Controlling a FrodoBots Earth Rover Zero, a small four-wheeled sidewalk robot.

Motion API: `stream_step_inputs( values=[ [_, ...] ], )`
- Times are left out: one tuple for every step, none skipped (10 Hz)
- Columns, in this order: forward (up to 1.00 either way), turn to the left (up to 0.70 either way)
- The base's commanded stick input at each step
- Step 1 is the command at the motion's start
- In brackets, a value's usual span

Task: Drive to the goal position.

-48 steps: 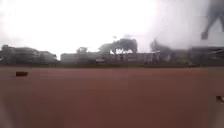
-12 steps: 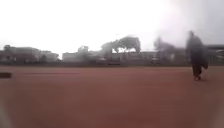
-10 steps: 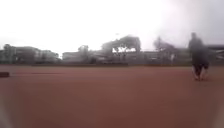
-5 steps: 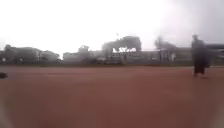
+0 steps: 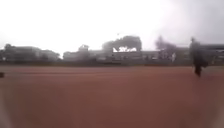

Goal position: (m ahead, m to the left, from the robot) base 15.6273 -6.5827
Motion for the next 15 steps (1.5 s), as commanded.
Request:
stream_step_inputs(
  values=[
    [0.5,0.0],
    [0.5,0.0],
    [0.5,0.0],
    [0.5,0.0],
    [0.5,0.0],
    [0.5,0.0],
    [0.5,0.0],
    [0.5,0.0],
    [0.5,0.0],
    [0.5,0.0],
    [0.5,0.0],
    [0.5,0.0],
    [0.5,0.0],
    [0.5,0.0],
    [0.5,0.0]
  ],
)
